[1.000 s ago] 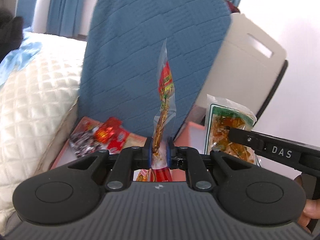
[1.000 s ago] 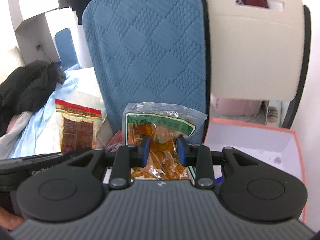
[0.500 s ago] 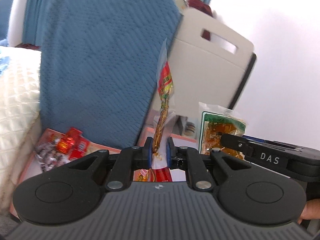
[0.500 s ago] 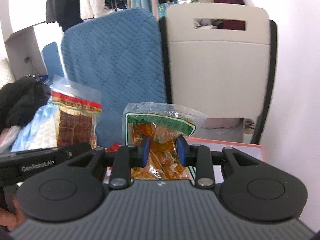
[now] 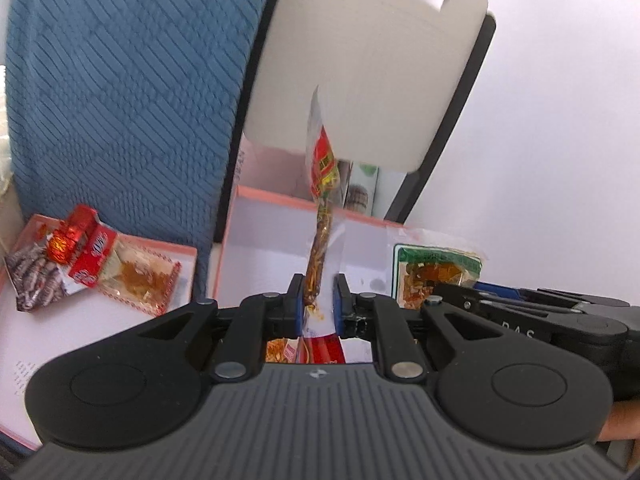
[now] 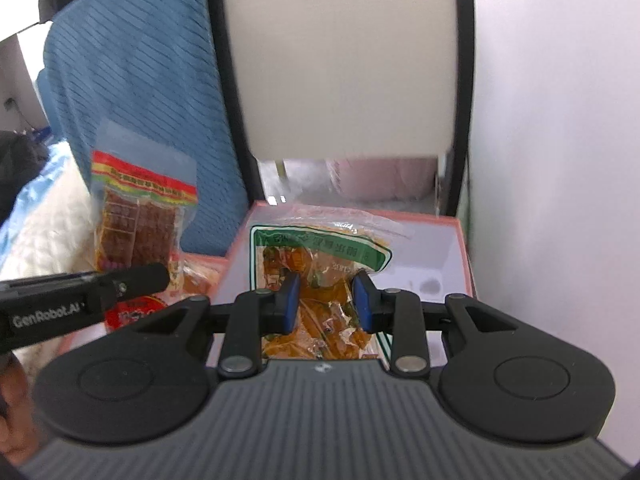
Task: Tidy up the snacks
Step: 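Carry both packets into the pink-rimmed box and open both grippers, then withdraw both tools from the box back toward the tray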
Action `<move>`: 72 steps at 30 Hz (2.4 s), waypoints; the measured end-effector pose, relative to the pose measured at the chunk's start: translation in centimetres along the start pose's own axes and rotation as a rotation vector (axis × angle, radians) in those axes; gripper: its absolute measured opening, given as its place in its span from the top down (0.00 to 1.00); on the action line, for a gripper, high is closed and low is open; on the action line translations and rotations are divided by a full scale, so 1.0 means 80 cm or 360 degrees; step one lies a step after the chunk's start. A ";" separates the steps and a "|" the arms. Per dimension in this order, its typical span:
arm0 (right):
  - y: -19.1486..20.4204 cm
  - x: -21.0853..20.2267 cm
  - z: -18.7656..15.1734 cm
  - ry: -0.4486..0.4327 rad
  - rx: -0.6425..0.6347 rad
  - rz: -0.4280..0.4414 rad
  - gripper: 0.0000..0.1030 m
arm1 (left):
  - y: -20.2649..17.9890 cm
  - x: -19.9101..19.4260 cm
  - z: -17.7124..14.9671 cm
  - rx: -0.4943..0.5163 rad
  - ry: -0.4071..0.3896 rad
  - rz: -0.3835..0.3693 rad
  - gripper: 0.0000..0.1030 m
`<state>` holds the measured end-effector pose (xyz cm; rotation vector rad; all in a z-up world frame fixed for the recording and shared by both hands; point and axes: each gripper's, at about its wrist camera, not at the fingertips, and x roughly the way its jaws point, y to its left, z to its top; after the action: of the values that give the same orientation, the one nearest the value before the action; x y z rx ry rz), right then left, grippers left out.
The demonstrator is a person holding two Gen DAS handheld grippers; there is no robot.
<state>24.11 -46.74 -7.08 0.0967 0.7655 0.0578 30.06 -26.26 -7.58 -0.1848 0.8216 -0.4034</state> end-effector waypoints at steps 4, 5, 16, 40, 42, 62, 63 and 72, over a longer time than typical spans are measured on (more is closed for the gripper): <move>-0.016 0.022 -0.013 0.0064 0.0021 -0.0017 0.68 | -0.006 0.024 -0.010 0.0021 0.0053 0.0011 0.84; -0.021 0.028 -0.017 0.0081 0.0032 -0.0021 0.68 | -0.008 0.030 -0.014 0.0027 0.0068 0.0012 0.84; -0.055 0.066 -0.052 0.0194 0.0137 -0.0043 0.68 | -0.014 0.061 -0.041 0.0050 0.0142 0.0036 0.82; -0.042 -0.023 -0.029 -0.0070 0.0165 -0.0079 0.36 | -0.015 -0.064 -0.006 0.0104 -0.0194 0.0045 0.32; -0.032 -0.035 -0.025 -0.0101 0.0150 -0.0062 0.36 | -0.013 -0.081 -0.005 0.0117 -0.0240 0.0049 0.23; 0.077 -0.085 -0.015 -0.0325 -0.0013 0.0047 0.36 | 0.066 -0.215 -0.021 0.0108 -0.0547 0.0335 0.02; 0.082 -0.083 -0.018 -0.0331 -0.0022 0.0055 0.36 | 0.071 -0.218 -0.024 0.0095 -0.0549 0.0348 0.01; 0.132 -0.074 -0.063 -0.0280 -0.0076 0.0116 0.36 | 0.108 -0.221 -0.054 0.0073 -0.0456 0.0468 0.00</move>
<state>16.17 -36.45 -5.44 0.0829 0.5844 0.1353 18.48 -11.08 -1.27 -0.0740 0.5454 -0.1141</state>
